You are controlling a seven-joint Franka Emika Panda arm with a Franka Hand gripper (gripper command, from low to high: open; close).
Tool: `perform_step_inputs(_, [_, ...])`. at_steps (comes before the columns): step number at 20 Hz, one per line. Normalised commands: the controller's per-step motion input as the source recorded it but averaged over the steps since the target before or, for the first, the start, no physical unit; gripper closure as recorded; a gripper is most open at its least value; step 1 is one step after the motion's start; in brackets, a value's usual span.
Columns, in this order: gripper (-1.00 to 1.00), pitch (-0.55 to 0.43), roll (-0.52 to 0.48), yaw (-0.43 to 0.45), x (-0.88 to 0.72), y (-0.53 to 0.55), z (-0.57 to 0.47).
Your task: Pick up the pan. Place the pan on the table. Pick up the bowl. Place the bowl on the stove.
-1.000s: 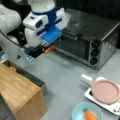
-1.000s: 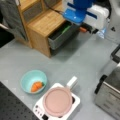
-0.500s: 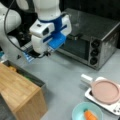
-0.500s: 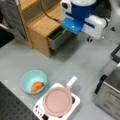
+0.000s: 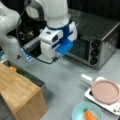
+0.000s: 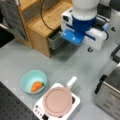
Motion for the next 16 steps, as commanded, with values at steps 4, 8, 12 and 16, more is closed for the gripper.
perform_step_inputs(4, [-1.0,-0.039,0.131,0.019,0.3,0.04,-0.21])
perform_step_inputs(8, [-1.0,0.007,0.108,-0.031,0.27,0.06,-0.13])
perform_step_inputs(12, [-1.0,0.086,0.131,-0.067,0.27,0.09,-0.01])
perform_step_inputs(16, [-1.0,0.117,0.104,-0.134,0.31,0.13,0.03])
